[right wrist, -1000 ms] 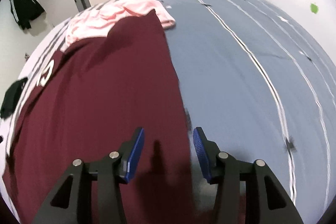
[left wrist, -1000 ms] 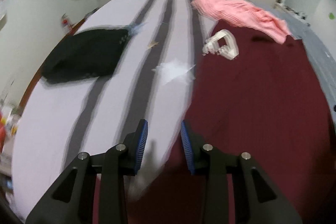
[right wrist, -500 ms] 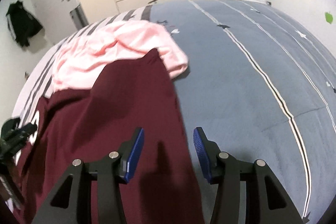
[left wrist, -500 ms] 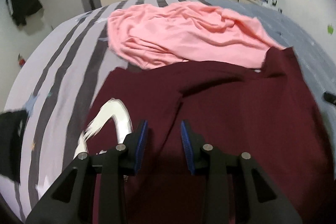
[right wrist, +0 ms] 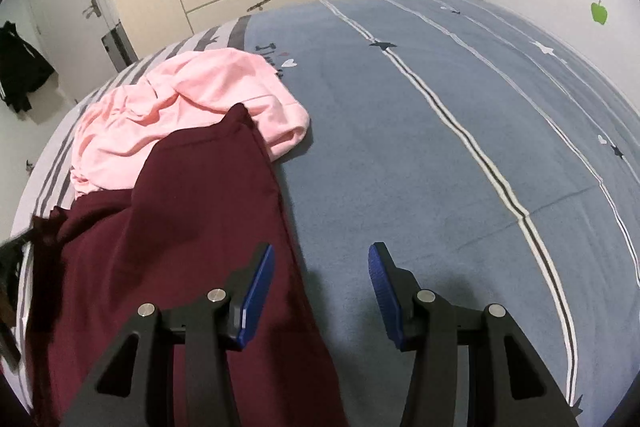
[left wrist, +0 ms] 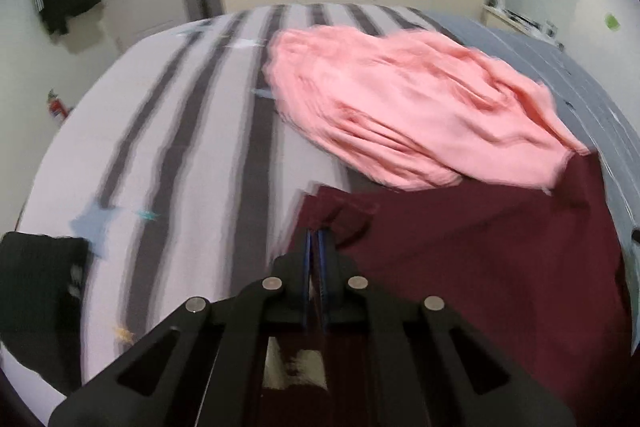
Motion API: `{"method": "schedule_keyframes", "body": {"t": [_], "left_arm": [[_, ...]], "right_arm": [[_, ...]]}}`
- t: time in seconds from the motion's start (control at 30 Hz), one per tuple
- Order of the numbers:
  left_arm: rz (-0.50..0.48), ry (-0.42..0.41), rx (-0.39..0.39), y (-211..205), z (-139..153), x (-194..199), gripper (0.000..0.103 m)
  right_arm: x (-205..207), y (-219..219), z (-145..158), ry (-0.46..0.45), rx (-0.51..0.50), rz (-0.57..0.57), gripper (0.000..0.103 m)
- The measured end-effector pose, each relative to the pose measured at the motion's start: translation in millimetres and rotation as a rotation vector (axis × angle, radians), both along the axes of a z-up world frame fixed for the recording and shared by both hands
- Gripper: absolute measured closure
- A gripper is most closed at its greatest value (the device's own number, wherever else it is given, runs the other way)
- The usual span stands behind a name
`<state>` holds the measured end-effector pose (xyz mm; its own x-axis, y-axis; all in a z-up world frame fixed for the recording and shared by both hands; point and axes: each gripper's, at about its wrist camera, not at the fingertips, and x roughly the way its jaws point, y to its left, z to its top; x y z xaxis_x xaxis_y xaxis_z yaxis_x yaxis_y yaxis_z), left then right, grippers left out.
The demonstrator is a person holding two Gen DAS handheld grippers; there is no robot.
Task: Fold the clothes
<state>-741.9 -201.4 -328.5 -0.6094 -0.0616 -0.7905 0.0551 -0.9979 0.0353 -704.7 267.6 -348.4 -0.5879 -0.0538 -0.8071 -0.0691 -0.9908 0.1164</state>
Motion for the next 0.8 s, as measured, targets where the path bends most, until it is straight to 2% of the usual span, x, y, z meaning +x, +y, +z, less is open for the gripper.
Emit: {"method": "schedule_keyframes", "body": {"t": [0.13, 0.27, 0.37, 0.47, 0.6, 0.67, 0.8], "left_arm": [[0.087, -0.023, -0.029, -65.8, 5.7, -22.1, 0.100], [0.175, -0.069, -0.081, -123.0, -7.3, -46.5, 0.100], [0.232, -0.092, -0.064, -154.0, -13.9, -56.5, 0.100], [0.201, -0.062, -0.003, -156.4, -7.1, -48.8, 0.100], [0.064, -0.048, 0.052, -124.0, -4.3, -21.5, 0.099], [-0.014, -0.058, 0.092, -101.6, -8.6, -5.3, 0.099], [-0.091, -0.093, 0.114, -72.3, -24.8, 10.4, 0.099]], "right_arm": [[-12.9, -17.5, -7.2, -0.020, 0.016, 0.026, 0.058], [-33.3, -30.7, -14.7, -0.040, 0.042, 0.024, 0.058], [-47.3, -33.4, -16.4, -0.045, 0.044, 0.012, 0.058], [-57.9, -35.5, -14.7, -0.039, 0.058, 0.009, 0.058], [-68.3, -34.3, -8.2, -0.022, 0.033, 0.004, 0.058], [-72.6, -34.9, -5.4, -0.014, 0.024, 0.004, 0.057], [-84.9, -40.8, -5.5, -0.016, 0.040, 0.028, 0.055]]}}
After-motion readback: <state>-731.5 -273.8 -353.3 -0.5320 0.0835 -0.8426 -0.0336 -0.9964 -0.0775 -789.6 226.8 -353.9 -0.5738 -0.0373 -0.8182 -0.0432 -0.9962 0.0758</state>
